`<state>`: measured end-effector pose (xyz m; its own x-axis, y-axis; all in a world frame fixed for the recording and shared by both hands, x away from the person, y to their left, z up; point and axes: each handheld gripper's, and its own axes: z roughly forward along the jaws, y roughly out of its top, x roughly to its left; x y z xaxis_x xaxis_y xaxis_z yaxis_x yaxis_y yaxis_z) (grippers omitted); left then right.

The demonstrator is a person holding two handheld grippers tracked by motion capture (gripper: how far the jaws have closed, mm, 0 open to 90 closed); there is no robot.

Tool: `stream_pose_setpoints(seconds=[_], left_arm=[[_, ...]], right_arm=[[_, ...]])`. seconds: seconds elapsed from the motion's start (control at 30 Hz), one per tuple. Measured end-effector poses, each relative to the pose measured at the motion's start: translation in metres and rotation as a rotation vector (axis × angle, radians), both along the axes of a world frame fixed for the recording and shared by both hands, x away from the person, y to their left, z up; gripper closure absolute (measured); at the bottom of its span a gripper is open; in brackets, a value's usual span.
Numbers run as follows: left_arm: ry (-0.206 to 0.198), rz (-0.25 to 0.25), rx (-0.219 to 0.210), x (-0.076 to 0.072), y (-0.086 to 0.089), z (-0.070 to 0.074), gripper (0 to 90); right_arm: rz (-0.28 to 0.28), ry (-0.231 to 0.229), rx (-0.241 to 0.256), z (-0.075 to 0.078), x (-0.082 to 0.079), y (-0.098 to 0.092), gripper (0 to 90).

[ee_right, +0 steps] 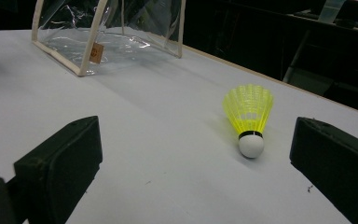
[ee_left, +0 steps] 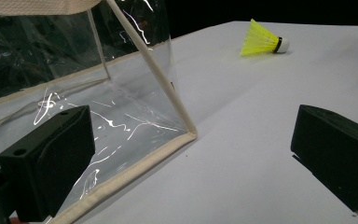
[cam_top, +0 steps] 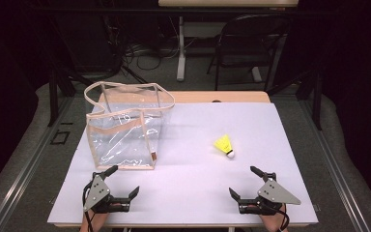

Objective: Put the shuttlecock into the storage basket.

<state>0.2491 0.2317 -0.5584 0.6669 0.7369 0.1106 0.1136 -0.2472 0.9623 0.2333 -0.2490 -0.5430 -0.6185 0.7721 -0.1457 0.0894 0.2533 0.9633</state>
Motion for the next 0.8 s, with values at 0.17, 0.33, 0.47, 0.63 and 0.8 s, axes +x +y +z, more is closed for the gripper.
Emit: stream_pose_setpoints(seconds=[0.17,0.33,0.47,0.63,0.8], left_arm=[[0.003,-0.007,0.000,0.000,-0.001,0.000,0.0],[0.007,-0.009,0.000,0.002,-0.003,0.000,0.0],[0.008,-0.015,0.010,0.003,-0.004,-0.001,0.0],[0.008,-0.025,0.012,0.003,-0.006,0.000,0.0],[0.008,-0.031,0.010,0.002,-0.006,0.000,0.0]], right_arm=[[0.002,0.002,0.001,0.000,0.000,0.000,2.0],[0.005,0.015,0.006,-0.001,0.002,-0.002,2.1],[0.001,0.033,0.010,-0.002,0.005,-0.004,2.0],[-0.020,0.050,0.020,0.000,0.008,-0.005,1.9],[-0.049,0.099,0.013,-0.001,0.015,-0.004,0.9]])
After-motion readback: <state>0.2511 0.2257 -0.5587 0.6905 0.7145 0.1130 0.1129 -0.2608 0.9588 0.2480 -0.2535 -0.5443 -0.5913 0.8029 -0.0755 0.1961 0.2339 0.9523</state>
